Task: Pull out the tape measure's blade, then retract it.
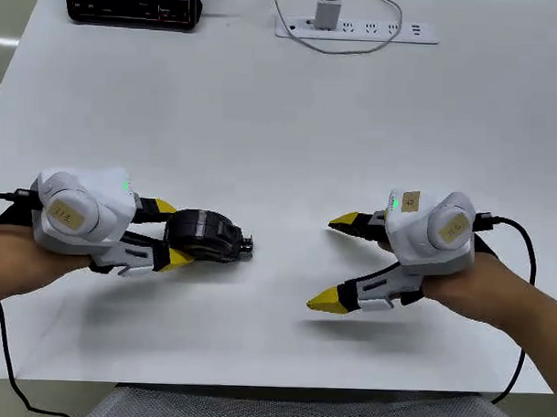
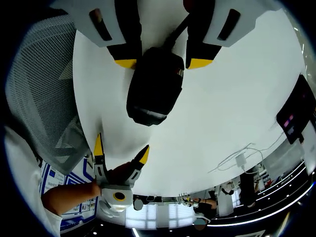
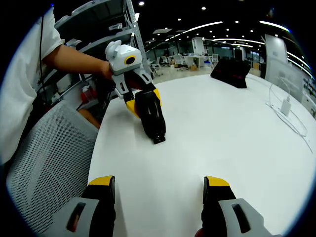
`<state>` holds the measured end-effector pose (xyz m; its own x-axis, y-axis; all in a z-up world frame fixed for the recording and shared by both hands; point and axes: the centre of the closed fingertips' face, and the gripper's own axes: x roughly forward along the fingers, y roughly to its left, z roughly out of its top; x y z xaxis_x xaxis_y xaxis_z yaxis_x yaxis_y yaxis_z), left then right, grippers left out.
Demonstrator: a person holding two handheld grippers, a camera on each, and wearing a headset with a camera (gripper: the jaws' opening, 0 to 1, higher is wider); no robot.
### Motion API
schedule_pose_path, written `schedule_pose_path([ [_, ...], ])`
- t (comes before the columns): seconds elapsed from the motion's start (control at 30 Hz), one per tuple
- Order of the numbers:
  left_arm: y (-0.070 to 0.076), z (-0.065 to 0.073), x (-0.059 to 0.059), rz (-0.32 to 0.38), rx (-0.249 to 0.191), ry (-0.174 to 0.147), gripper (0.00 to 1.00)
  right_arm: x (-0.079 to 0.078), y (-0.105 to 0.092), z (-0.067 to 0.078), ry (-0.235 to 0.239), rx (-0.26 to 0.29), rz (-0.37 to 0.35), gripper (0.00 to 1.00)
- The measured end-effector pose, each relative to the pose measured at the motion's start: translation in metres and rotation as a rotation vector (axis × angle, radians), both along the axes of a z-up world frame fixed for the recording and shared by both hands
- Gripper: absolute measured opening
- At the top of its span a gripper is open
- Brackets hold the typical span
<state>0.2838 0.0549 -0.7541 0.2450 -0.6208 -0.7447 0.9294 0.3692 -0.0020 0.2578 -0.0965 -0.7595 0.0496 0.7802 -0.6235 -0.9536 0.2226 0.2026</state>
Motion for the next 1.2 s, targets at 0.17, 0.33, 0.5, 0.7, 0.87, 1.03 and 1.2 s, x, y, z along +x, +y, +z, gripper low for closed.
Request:
schedule_pose_path([
  [0.17,0.000,-0.001,-0.002,-0.055,0.019,0.007,0.27,-0.003,0.004,-0.002,0.009,-0.002,0.023,0.69],
  [0.33,0.000,-0.002,-0.002,-0.075,0.034,0.039,0.26,-0.003,0.008,-0.003,0.006,-0.005,0.042,0.66],
  [0.5,0.000,-0.004,-0.002,-0.074,0.049,0.044,0.26,0.000,0.012,-0.003,-0.009,-0.001,0.046,0.62],
  [0.7,0.001,-0.004,-0.003,-0.060,0.048,0.031,0.25,0.002,0.020,-0.005,-0.030,0.002,0.063,0.56],
  [0.87,0.001,-0.004,-0.003,-0.054,0.051,0.021,0.25,0.005,0.030,-0.006,-0.047,0.005,0.076,0.52],
  [1.03,0.001,-0.004,-0.002,-0.056,0.061,0.019,0.25,0.010,0.042,-0.006,-0.073,0.013,0.092,0.47],
  [1.2,0.002,-0.004,-0.002,-0.050,0.058,0.020,0.25,0.012,0.055,-0.007,-0.083,0.022,0.117,0.43],
])
